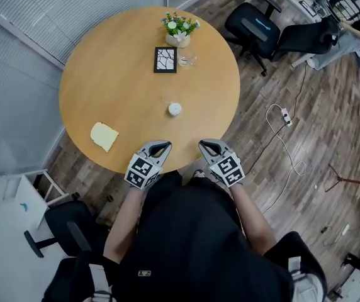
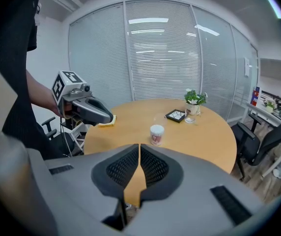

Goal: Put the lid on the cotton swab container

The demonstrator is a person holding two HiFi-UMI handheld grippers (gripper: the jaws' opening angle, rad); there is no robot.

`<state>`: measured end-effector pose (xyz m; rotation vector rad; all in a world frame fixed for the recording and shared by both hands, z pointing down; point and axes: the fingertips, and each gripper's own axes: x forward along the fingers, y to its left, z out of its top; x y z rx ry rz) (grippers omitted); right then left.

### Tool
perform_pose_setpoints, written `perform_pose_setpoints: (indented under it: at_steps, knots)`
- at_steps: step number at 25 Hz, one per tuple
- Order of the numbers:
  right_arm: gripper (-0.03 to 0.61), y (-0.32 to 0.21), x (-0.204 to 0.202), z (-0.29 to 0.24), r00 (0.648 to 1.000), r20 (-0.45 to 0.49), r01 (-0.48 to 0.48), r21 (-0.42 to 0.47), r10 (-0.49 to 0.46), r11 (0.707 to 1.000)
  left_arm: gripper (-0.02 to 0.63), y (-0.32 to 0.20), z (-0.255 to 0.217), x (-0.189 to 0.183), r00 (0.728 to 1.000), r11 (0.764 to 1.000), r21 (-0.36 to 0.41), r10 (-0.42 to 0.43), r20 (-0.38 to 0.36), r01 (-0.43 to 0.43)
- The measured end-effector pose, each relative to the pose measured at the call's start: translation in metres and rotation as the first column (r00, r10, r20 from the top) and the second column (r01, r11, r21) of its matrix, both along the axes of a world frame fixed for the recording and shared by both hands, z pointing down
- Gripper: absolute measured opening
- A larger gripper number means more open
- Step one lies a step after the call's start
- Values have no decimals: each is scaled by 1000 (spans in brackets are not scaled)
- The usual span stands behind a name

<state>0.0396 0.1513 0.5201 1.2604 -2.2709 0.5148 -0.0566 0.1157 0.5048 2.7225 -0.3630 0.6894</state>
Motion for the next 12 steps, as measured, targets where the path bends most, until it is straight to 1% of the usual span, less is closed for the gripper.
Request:
perform_pose_setpoints:
  at_steps: [6, 9, 12]
  knots:
    - [8, -9, 7, 4, 999, 30, 22, -4, -22, 1000, 8, -5, 1, 7, 1000, 1000, -4, -15, 18, 16]
    - [8, -14, 15, 10, 998, 42, 48, -20, -47, 999, 8, -8, 6, 7, 998, 998, -12, -59, 35, 60]
    - [8, -26, 24, 15, 995, 49, 94, -30, -92, 995, 8, -14, 10, 7, 991, 991, -22, -128, 47, 129]
